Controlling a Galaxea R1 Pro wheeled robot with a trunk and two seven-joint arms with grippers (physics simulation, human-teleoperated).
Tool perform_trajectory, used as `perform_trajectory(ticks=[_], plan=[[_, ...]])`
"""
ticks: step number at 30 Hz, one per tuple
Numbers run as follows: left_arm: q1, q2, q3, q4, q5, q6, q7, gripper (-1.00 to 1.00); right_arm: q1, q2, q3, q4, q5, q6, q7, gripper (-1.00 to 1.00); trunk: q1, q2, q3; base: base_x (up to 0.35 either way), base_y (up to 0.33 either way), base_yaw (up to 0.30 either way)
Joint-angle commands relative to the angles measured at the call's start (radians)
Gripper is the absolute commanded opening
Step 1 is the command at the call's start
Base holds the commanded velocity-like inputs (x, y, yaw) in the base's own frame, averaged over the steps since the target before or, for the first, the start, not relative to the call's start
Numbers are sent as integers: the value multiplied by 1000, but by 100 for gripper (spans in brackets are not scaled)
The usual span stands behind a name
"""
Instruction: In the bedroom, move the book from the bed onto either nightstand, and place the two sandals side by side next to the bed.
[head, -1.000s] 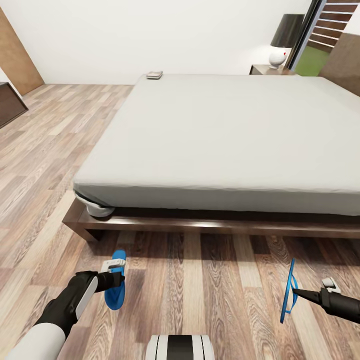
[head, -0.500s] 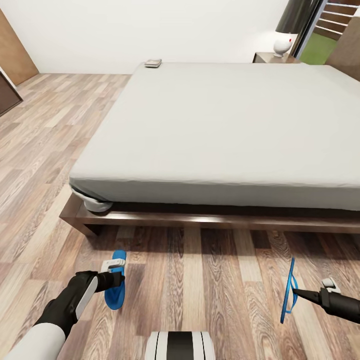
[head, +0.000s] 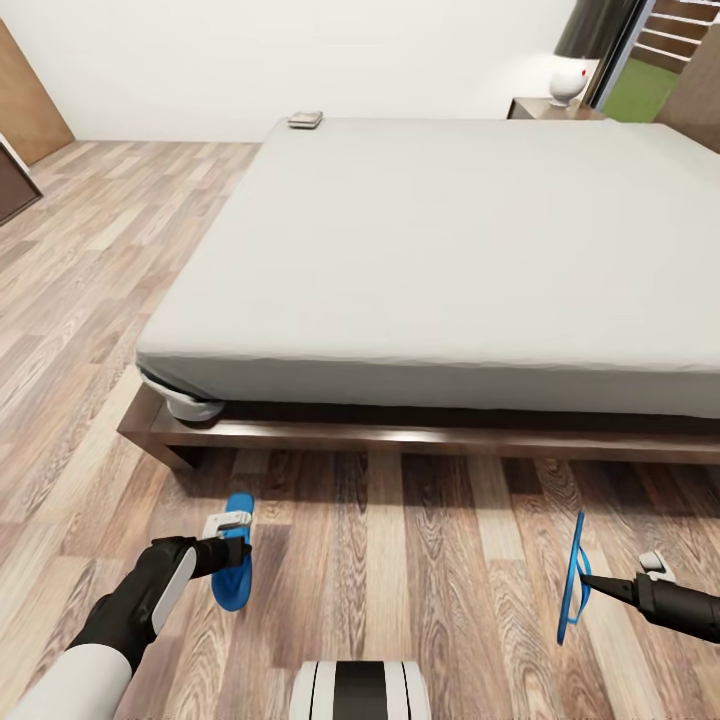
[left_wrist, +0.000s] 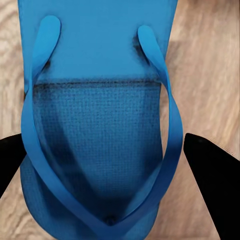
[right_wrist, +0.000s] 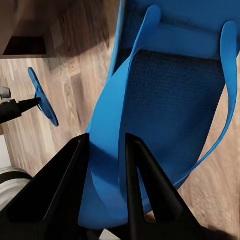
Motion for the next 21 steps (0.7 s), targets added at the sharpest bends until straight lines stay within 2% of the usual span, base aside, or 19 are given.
perform_trajectory(ticks=[1,21], plan=[[0,0,-1,-1,5,5,0,-100,-1,-1,5,0,-10,8,0,-100,0,-1,-5,0,0,0],[0,0,1,-2,5,5,0,-100,-1,-1,5,0,-9,7,-2,-100,9,-5,-82,0,0,0]])
